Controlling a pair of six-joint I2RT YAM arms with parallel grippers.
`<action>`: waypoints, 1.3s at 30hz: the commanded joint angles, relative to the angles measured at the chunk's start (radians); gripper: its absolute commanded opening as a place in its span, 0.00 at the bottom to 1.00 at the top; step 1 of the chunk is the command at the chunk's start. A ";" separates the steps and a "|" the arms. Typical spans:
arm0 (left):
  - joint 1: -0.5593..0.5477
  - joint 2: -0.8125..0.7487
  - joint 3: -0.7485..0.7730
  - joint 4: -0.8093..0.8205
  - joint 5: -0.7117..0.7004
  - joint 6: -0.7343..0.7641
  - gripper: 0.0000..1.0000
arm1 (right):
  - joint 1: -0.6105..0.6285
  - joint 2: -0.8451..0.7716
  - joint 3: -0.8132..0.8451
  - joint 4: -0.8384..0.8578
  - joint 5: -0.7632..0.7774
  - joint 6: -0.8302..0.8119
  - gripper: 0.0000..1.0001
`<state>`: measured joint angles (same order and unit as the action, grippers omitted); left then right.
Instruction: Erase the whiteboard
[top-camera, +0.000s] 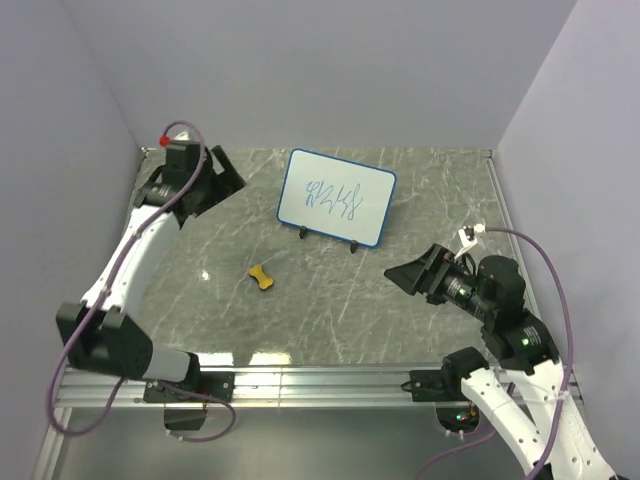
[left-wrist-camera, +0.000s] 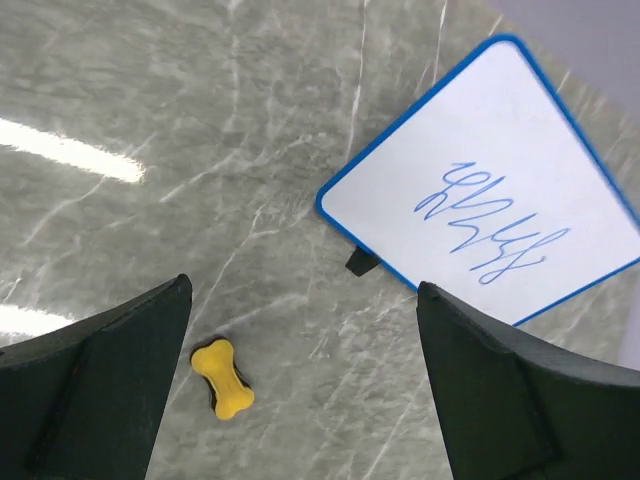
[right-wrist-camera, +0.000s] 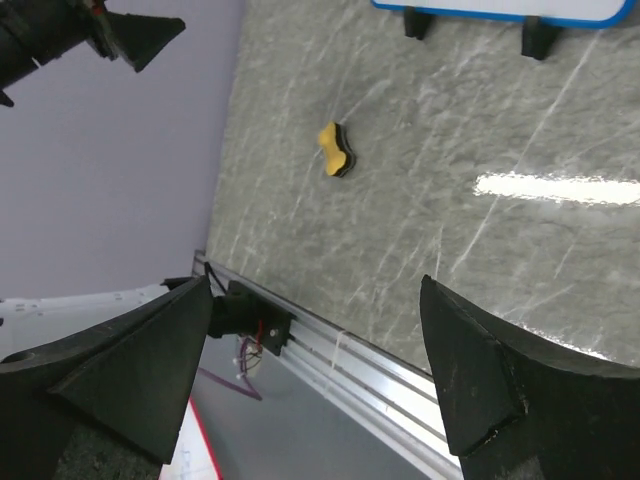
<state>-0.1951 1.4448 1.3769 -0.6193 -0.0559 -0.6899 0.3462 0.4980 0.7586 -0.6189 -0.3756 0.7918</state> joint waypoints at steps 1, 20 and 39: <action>0.016 -0.055 -0.099 -0.091 0.087 -0.104 0.99 | -0.001 -0.079 -0.031 -0.022 -0.036 0.027 0.91; -0.311 0.074 -0.319 -0.117 -0.223 -0.479 0.58 | -0.003 -0.193 0.065 -0.305 0.049 -0.091 0.91; -0.354 0.230 -0.283 -0.126 -0.242 -0.537 0.69 | 0.007 -0.019 0.067 -0.245 0.029 -0.213 0.91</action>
<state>-0.5449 1.6585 1.0515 -0.7376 -0.2821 -1.1648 0.3470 0.4644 0.8066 -0.9054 -0.3424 0.6189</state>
